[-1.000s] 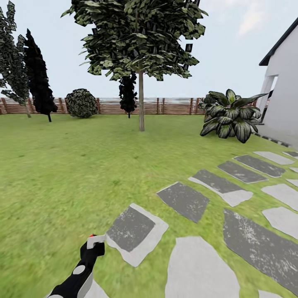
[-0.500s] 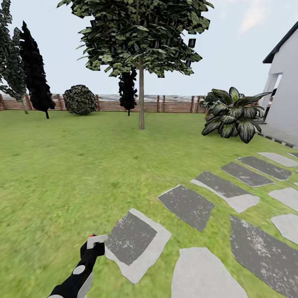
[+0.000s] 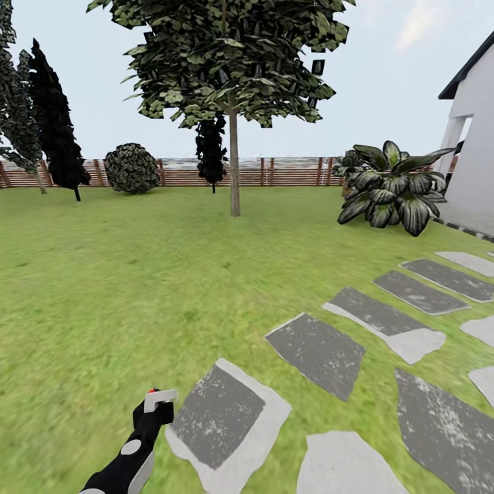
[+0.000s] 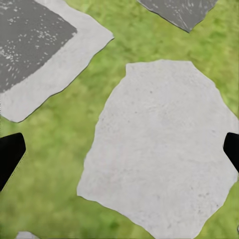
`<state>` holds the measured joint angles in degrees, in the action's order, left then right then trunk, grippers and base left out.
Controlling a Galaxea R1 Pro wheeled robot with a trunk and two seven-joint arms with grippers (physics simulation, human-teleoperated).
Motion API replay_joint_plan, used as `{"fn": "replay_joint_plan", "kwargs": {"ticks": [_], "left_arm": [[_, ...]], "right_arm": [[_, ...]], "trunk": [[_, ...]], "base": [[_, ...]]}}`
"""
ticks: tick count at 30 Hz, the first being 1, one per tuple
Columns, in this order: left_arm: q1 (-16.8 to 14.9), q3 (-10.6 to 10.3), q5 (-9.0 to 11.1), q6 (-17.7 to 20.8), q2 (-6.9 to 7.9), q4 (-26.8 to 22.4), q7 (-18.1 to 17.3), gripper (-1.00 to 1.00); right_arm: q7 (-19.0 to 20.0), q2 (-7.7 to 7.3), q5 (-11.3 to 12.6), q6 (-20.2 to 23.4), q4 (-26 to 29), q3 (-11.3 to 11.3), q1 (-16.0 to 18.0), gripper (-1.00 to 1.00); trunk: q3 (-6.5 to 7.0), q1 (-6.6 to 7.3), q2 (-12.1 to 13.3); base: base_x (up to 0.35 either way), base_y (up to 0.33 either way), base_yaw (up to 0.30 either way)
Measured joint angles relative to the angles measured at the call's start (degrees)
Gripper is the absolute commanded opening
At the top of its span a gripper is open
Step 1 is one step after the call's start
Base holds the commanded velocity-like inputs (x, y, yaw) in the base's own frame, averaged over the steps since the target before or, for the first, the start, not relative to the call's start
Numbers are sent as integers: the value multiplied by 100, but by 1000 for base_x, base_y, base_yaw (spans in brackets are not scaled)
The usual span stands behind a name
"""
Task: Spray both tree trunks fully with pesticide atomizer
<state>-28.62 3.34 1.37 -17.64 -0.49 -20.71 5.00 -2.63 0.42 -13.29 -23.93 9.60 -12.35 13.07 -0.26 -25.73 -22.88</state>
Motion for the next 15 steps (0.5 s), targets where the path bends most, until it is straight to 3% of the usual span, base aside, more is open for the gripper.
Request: {"fn": "replay_joint_plan", "kwargs": {"ticks": [15], "left_arm": [[0, -5, 1, -1, 0, 1, 0, -100]], "right_arm": [[0, 1, 0, -6, 1, 0, 0, 100]], "trunk": [[0, -2, 3]], "base": [[350, 76, 0]]}}
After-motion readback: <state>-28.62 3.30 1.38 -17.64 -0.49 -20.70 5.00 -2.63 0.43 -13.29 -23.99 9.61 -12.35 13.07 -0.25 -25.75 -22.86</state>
